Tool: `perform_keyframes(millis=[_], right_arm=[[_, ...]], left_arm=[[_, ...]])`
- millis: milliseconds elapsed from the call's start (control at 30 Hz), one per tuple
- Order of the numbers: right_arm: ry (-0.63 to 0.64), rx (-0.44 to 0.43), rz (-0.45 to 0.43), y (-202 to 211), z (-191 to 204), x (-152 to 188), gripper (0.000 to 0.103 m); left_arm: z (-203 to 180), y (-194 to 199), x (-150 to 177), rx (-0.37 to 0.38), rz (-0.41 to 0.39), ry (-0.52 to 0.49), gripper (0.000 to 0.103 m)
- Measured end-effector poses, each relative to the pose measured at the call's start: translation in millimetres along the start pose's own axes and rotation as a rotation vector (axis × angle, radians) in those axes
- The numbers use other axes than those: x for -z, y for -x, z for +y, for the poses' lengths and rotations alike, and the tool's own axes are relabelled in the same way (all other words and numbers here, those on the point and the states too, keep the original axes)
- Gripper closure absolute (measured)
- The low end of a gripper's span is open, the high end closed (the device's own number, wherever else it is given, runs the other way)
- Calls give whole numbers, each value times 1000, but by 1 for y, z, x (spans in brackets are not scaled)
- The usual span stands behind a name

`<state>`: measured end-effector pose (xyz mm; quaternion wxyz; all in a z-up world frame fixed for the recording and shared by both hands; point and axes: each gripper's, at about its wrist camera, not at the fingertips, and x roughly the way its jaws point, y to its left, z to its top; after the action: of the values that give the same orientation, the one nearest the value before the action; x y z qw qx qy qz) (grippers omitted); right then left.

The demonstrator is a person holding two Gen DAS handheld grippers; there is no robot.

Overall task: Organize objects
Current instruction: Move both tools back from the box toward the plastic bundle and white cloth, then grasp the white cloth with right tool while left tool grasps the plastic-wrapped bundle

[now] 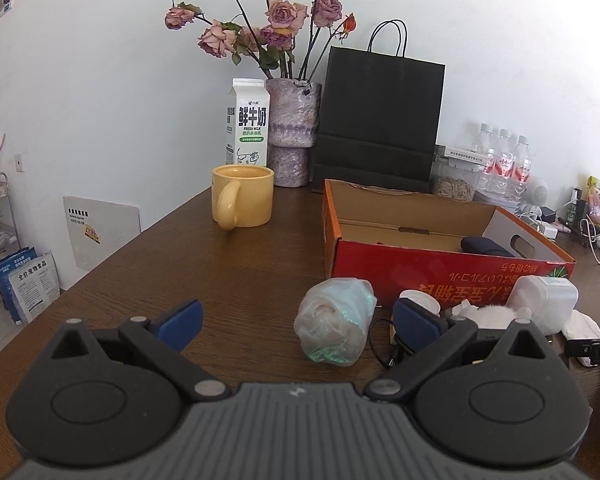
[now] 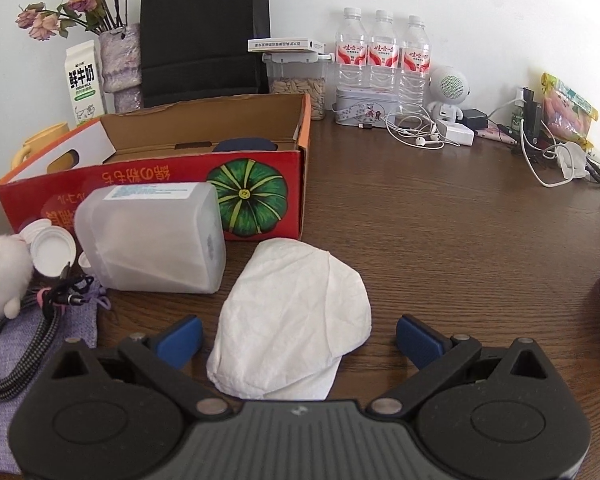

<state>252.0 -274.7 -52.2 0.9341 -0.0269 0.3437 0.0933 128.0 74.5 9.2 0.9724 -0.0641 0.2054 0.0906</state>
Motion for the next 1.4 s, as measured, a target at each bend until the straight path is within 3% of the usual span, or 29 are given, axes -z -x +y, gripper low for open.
perform_keyframes(millis=[333,400,467,600,733,1133,1400], right_arm=[[1,-6,-1,-9,-4,-9,0],[-4,-3,-12,-7,-5,-8,7],[-3,-3,-34,-3,-4,-7,32],[-5,-20,-50,3,-4,-5,38],[-22,-20,-114,14,-7,-2,51],[-67,-23,-220,34,-16,4,52],[-66,-31,-238,37,-16,4,52]], left_arm=[[7,17,2,-22,-6,-1,0],[8,19,2,-29,-4,-1,0],[9,18,3,-34,1,1,0],[9,16,4,-43,14,-4,0],[6,12,4,-44,26,-7,0],[-10,-16,-3,-41,66,-25,0],[-19,-54,-12,-37,114,-8,0]])
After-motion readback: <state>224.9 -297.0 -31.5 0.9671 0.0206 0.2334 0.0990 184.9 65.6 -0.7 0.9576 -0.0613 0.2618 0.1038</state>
